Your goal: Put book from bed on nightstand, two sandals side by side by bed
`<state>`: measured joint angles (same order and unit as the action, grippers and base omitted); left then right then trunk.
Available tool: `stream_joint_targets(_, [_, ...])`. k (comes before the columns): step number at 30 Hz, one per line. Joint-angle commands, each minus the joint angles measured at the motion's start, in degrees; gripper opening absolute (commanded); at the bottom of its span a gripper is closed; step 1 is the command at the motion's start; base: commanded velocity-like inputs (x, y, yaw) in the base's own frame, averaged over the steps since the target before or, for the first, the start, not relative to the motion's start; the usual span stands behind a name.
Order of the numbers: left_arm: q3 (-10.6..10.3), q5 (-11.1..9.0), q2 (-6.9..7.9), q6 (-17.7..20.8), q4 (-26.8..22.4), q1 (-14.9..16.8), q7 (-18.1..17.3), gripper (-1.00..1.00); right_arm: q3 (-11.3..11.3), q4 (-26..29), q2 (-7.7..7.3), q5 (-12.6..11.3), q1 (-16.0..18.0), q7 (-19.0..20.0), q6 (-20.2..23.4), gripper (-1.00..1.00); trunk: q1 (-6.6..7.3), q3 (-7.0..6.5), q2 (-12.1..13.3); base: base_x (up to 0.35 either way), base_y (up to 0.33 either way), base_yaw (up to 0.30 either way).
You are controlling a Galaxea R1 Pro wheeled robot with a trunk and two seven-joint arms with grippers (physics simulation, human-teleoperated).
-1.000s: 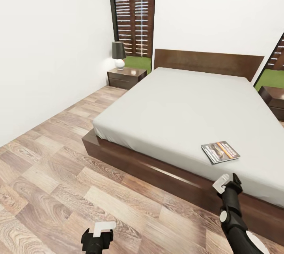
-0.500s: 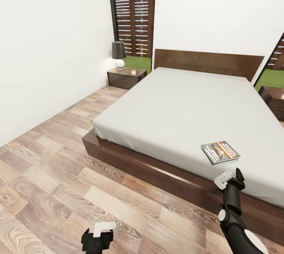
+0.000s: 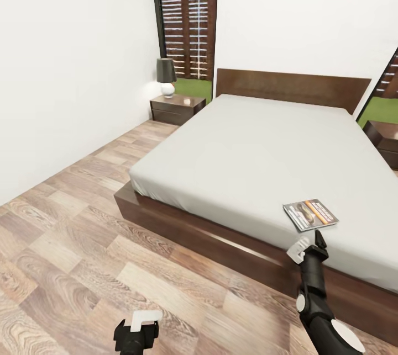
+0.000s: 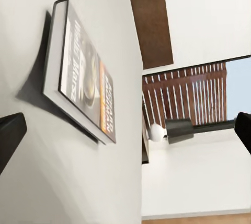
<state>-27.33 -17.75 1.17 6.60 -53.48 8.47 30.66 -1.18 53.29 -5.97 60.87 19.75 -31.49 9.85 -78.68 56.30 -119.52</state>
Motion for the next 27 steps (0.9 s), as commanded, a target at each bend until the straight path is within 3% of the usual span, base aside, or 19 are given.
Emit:
stream_joint_targets(1, [-0.31,-0.26,0.08,0.30,-0.09,0.05,0.49,1.00,0.06,0.02,-0.02,0.61,0.02,-0.12,0.54,1.00,-0.01,0.05,-0.02,0.233,0.000,0.000])
stream_joint_targets(13, [-0.42,-0.14,0.01,0.34,-0.10,0.05,0.55,1.00,0.47,-2.11,-0.05,0.68,0.02,0.68,0.61,1.00,-0.01,0.05,-0.02,0.211,-0.038,0.000])
stream_joint_targets(21, [-0.43,-0.02,0.02,0.27,-0.13,0.05,0.55,1.00,0.48,-2.82,-0.06,0.72,0.02,0.74,0.69,1.00,-0.01,0.05,-0.02,0.049,-0.034,0.000])
stream_joint_targets(27, [-0.44,0.01,-0.01,0.33,-0.13,0.05,0.55,1.00,0.48,-2.88,-0.03,0.70,0.02,0.78,0.70,1.00,-1.33,1.12,-2.42,0.004,-0.003,0.000])
